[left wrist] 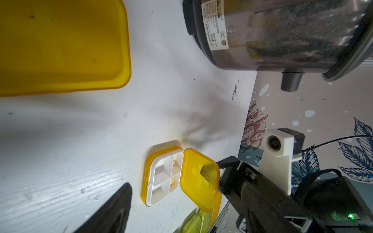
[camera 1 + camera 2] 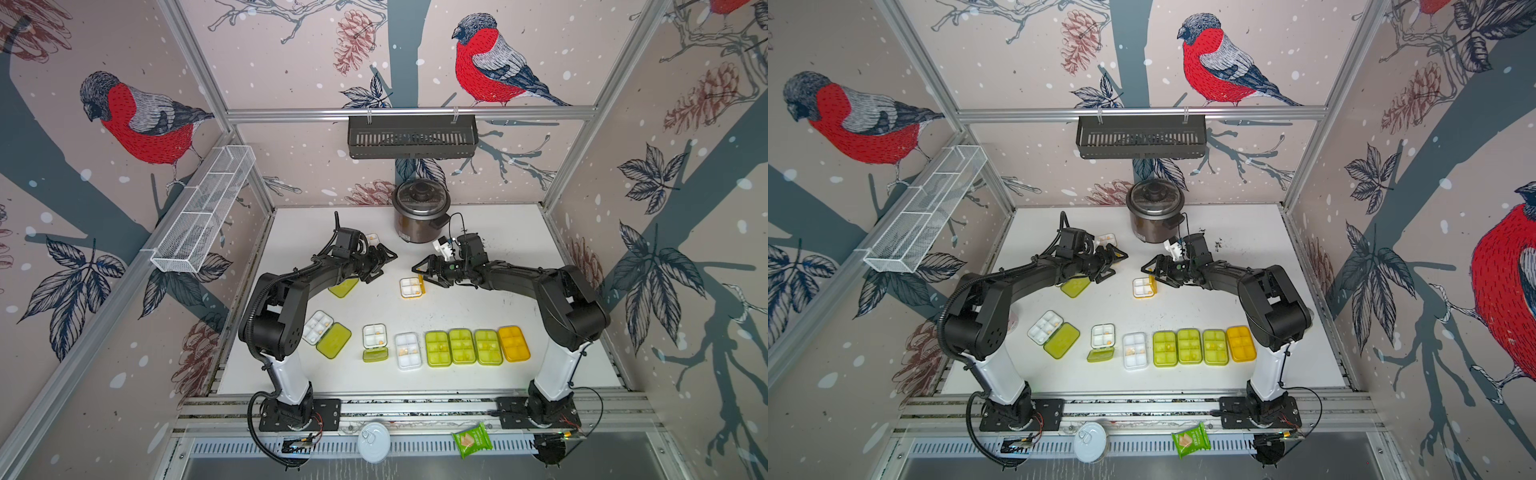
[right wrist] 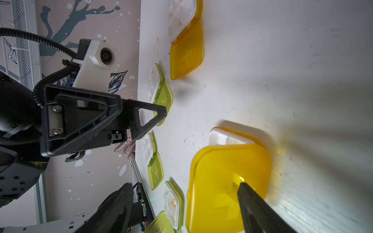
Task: Close pillboxes
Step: Close the lid on the pillbox.
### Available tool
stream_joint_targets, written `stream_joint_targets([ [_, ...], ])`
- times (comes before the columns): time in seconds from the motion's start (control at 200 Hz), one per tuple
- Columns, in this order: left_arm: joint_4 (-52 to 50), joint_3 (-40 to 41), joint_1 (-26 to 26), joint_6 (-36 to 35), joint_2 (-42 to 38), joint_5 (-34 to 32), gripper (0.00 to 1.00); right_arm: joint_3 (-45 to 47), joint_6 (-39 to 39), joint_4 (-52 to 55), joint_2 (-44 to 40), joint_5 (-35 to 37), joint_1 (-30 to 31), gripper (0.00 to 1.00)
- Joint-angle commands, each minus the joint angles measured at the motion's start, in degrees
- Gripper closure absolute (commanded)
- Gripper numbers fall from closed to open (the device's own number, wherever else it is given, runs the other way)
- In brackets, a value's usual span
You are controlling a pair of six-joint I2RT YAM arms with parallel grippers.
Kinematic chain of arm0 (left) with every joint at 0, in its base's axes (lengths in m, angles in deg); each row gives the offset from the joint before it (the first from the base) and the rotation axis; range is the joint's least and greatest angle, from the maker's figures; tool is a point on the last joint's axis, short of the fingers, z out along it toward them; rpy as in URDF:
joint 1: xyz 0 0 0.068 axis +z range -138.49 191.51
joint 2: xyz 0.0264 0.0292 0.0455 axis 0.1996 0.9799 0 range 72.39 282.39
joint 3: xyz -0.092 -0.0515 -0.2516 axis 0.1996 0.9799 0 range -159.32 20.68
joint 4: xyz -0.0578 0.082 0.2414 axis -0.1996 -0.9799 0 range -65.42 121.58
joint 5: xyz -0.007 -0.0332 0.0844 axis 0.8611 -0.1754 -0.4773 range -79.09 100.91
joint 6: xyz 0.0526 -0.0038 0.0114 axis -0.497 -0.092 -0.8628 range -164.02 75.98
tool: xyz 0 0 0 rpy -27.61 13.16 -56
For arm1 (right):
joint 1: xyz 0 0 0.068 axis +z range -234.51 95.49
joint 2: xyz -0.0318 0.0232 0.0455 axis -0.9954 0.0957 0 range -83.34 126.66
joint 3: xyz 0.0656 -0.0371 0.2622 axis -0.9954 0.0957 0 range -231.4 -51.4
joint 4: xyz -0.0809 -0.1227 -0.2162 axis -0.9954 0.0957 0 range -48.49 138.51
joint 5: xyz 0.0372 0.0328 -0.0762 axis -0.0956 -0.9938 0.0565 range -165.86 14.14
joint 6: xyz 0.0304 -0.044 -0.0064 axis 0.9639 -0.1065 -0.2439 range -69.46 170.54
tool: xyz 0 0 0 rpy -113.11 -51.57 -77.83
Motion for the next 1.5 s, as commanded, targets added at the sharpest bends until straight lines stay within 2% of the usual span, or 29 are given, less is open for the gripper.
stream_joint_targets([
  [0.0, 2.0, 0.0, 0.7, 0.6, -0.3, 0.7, 0.15, -1.7, -0.2, 0.6, 0.8, 0.7, 0.8, 0.17],
  [0.2, 2.6, 0.1, 1.1, 0.9, -0.3, 1.3, 0.16, -3.4, -0.1, 1.9, 2.3, 1.5, 1.5, 0.17],
  [0.3, 2.6, 0.2, 1.2, 1.0, -0.3, 1.1, 0.16, -4.0, -2.1, 4.9, 1.6, 4.6, 1.8, 0.17],
  [0.525, 3.1, 0.4, 1.7, 1.4, -0.3, 1.3, 0.16, -11.5, -13.5, 25.0, 2.1, 28.9, 6.2, 0.17],
  [0.655, 3.4, 0.4, 2.1, 1.5, -0.4, 1.5, 0.16, -15.7, -16.7, 31.7, 4.3, 39.5, 9.3, 0.17],
  [0.785, 3.8, 0.5, 2.5, 1.8, -0.3, 1.9, 0.16, -19.3, -18.7, 36.1, 6.4, 46.0, 11.7, 0.17],
  [1.131, 4.0, 0.8, 2.6, 2.1, 0.0, 2.0, 0.16, -21.5, -19.3, 37.7, 9.2, 48.2, 13.8, 0.17],
  [1.496, 4.3, 0.8, 2.6, 2.2, 0.3, 2.1, 0.16, -18.1, -18.8, 36.1, 9.2, 49.0, 14.2, 0.17],
])
